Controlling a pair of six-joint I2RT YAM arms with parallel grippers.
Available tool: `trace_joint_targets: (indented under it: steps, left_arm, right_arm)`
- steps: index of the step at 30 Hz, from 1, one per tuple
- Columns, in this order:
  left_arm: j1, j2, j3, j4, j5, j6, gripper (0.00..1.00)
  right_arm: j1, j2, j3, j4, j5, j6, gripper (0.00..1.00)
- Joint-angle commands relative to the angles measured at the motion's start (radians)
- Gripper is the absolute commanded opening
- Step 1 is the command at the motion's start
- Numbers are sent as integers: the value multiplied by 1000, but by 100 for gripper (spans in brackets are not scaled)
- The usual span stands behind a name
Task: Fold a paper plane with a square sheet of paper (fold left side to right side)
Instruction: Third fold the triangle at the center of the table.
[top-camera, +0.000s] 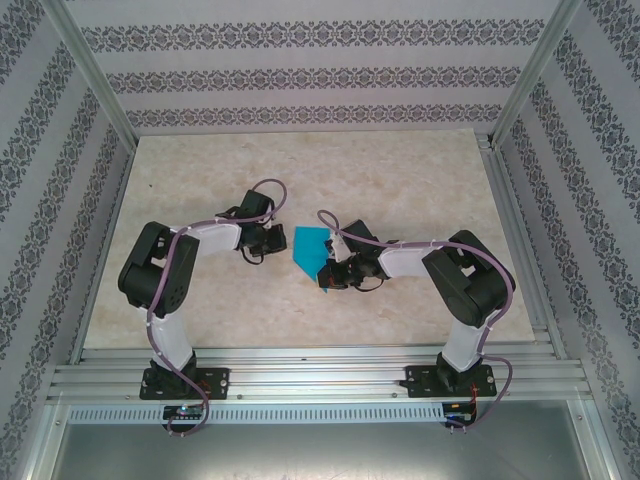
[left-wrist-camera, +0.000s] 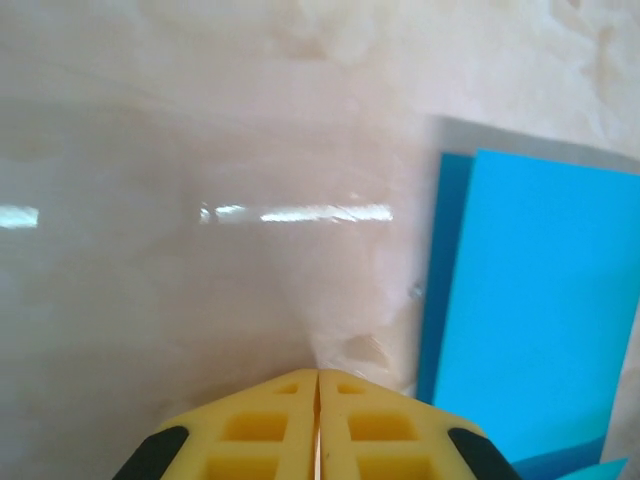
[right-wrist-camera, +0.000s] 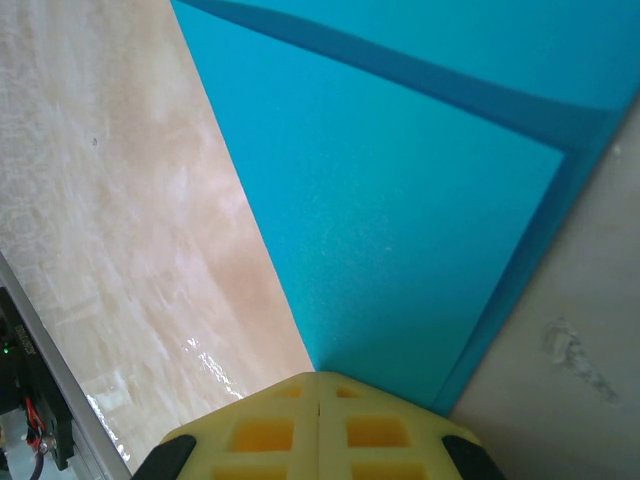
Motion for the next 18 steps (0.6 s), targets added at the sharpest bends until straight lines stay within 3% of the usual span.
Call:
trace_joint_targets:
  steps: [1, 6, 10, 18]
  left_arm:
    - [45, -73, -36, -9, -81, 45, 11]
    - [11, -187, -94, 88, 98, 22, 11]
    - [-50, -162, -103, 148, 219, -11, 11]
    - [-141, -42, -62, 137, 204, 0, 10]
  right_arm:
    - [15, 67, -43, -179, 93, -16, 0]
    - [16, 66, -32, -181, 94, -17, 1]
    - [16, 64, -28, -179, 96, -11, 1]
    - [15, 48, -20, -165, 100, 9, 1]
